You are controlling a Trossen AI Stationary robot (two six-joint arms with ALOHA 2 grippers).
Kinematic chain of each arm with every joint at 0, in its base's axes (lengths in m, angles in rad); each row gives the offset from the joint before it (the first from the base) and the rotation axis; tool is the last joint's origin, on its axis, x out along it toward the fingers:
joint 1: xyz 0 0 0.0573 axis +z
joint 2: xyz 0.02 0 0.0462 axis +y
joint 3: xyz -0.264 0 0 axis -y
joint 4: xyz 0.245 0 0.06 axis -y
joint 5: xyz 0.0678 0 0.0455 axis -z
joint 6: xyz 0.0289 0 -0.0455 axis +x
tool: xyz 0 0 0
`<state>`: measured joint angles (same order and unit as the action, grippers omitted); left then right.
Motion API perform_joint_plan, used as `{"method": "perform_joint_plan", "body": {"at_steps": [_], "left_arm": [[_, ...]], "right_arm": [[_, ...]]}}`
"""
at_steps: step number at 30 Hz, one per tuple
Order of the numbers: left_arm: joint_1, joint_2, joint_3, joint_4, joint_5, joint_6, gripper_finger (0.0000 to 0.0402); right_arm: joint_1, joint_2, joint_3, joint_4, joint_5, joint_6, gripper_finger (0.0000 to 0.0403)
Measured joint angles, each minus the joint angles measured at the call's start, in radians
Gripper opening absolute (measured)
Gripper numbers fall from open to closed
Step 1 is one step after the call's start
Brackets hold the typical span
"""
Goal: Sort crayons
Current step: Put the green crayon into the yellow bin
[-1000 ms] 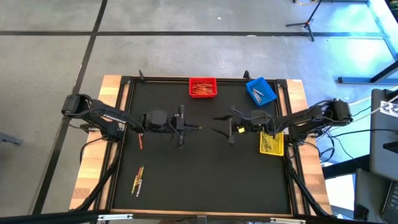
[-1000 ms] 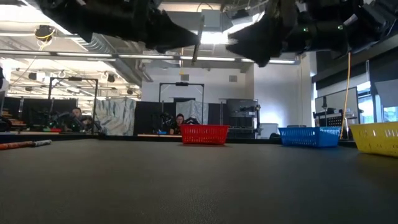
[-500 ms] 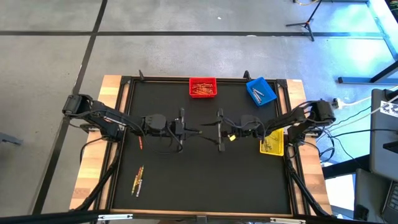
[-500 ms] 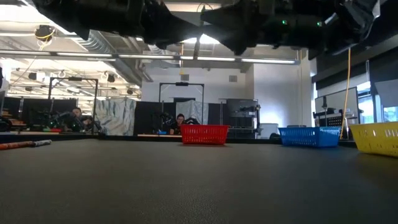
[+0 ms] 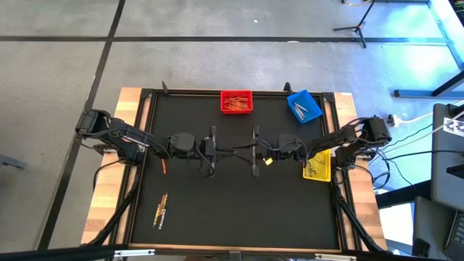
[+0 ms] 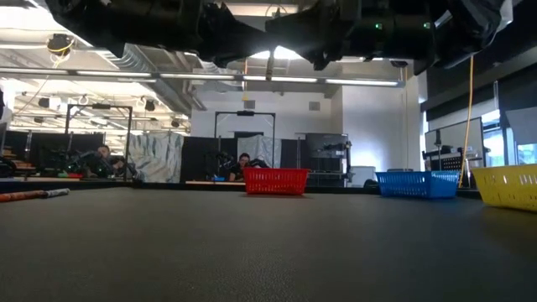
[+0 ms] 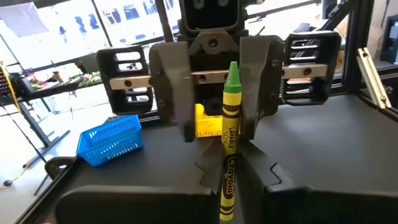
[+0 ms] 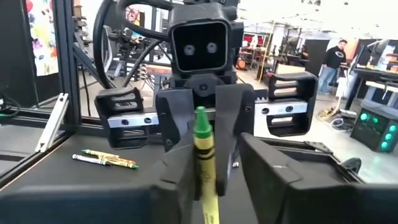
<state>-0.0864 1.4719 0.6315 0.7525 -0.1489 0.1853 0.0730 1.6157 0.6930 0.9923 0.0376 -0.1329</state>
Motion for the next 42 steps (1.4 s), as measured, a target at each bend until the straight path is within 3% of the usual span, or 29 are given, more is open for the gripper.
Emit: {"method": "perform_joint_plan", "body": {"at_steps": [6,14,23,28,33,38,42], "left_arm": [[0.001,0.0,0.0,-0.009,-0.005,-0.006,0.0016],[0.002,0.0,0.002,-0.034,-0.044,-0.019,0.0033],[0.003,0.0,0.001,-0.151,-0.133,-0.053,0.0104],[-0.008,0.0,0.001,-0.149,-0.121,-0.052,0.011],[-0.009,0.0,0.001,-0.148,-0.121,-0.053,0.011],[-0.009,0.0,0.001,-0.148,-0.122,-0.053,0.011],[-0.009,0.0,0.001,-0.147,-0.122,-0.053,0.011]], "right_arm": [[0.001,0.0,0.0,-0.011,0.013,-0.009,0.0016],[0.0,-0.04,0.001,-0.101,0.058,-0.046,0.0014],[-0.001,-0.264,0.001,-0.5,0.332,-0.009,0.0029],[-0.012,-0.381,0.0,-0.744,0.553,-0.019,0.0011],[-0.057,-0.489,0.0,-1.015,0.74,0.054,0.0021],[-0.086,-0.563,0.0,-1.246,0.769,0.165,0.002],[-0.056,-0.608,0.0,-1.381,0.692,0.264,0.0013]]}}
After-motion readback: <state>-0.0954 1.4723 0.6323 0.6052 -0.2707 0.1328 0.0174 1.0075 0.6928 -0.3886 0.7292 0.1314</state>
